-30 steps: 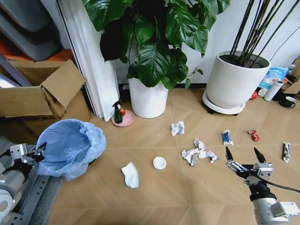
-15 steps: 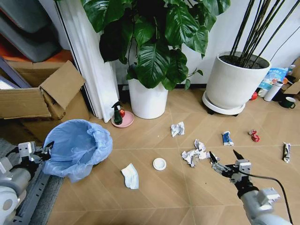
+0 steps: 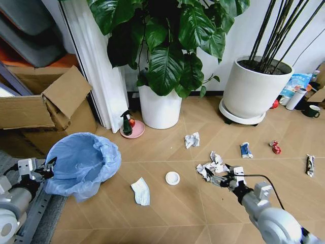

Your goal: Pick up the trash bin and place the garbage on the floor into it.

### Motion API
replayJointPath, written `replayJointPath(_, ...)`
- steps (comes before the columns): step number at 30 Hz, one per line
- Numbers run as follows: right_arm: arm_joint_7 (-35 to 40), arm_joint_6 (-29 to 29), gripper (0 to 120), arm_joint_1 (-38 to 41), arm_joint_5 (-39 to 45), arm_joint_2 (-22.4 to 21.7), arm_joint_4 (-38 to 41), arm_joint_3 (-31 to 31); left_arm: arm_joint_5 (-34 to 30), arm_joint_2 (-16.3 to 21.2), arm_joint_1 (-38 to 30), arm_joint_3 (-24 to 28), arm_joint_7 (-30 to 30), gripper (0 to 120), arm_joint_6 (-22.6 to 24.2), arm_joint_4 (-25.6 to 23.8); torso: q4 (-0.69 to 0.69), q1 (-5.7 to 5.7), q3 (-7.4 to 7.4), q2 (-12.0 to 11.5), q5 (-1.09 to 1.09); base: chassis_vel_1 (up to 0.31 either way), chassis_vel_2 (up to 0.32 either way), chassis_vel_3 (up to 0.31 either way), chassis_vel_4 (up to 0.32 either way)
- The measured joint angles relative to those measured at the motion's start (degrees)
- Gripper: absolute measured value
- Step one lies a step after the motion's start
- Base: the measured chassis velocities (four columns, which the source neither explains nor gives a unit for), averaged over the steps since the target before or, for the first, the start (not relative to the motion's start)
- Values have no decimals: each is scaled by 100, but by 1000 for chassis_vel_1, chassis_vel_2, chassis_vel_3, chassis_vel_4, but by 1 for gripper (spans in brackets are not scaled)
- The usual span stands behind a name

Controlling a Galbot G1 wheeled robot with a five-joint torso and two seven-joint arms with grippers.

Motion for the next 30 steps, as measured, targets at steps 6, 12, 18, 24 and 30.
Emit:
replayJointPath(6,-146,89,100,1640,152,379,-885,-1676,26,77,177,-77,-6,0,-26,-37,2,0,0,0,0,0,0,0,0)
replayJointPath(12,-581,254,100,2885,446,794,-1647,-3035,82,11,272,-98,-26,0,-42,-76,1,0,0,0,-3,0,0,0,0)
replayJointPath(18,-888,210,100,3475,322,943,-1950,-3679,116,-38,275,-98,-21,0,-60,-107,1,0,0,0,-3,0,0,0,0)
replayJointPath(24,-1041,39,100,4100,144,1195,-2254,-4518,115,4,220,-85,-71,0,-39,-188,-1,0,0,0,-2,0,0,0,0)
replayJointPath(30,-995,-85,100,4456,278,1575,-2622,-5082,123,9,236,-69,-85,0,-30,-192,0,0,0,0,-2,0,0,0,0)
